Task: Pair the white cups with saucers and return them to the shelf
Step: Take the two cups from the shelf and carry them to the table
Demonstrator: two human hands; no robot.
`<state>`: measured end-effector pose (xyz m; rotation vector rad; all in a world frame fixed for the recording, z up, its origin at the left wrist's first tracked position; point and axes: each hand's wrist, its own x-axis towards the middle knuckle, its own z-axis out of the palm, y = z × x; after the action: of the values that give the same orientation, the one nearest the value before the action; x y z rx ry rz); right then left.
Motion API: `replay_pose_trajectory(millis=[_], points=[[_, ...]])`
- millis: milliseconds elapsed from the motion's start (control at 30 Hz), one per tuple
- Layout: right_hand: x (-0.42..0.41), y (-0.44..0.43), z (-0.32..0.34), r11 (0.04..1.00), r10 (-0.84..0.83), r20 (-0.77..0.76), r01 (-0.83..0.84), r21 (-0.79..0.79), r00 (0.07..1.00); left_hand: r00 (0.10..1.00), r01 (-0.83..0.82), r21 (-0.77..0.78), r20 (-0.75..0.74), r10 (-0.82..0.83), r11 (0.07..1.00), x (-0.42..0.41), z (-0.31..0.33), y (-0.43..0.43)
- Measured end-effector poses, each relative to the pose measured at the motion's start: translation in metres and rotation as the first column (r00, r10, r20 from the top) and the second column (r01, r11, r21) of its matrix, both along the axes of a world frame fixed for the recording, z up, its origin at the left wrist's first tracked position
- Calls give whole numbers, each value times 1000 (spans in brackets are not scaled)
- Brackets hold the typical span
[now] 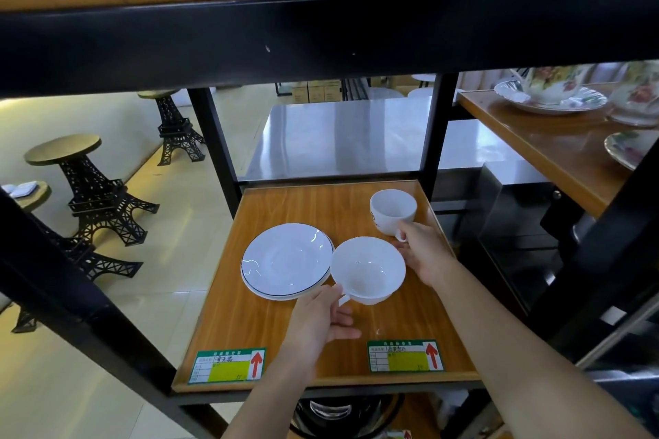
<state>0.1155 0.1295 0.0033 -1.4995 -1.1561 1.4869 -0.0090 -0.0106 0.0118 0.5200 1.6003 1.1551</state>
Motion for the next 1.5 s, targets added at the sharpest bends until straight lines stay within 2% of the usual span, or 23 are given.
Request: replay_pose_trajectory(millis=[233,467,800,1033,1200,1367,1500], points=[[4,-7,-4,978,-138,43,129,163,990,986,-111,176,-103,131,978,-1,0,-20],[8,-44,21,942,-90,118,46,331,989,965,-234,270,-51,256,934,-5,14,-43],[21,-162,53,917,-176,-27,174,358,984,924,-349,302,-50,380,887,-10,29,-124],[47,-271,42,935,-219,-51,225,274,974,963,-244,337,-27,269,909,6,11,-188],[93,-337,37,908,-350,-48,351,229,936,993,-99,284,-36,114,954,45,6,-219],[164,-389,33,805,-549,-42,541,243,835,997,66,265,-67,-50,962,105,12,-234],[236,-441,30,667,-718,-22,697,262,695,980,198,267,-42,-193,943,178,15,-250]])
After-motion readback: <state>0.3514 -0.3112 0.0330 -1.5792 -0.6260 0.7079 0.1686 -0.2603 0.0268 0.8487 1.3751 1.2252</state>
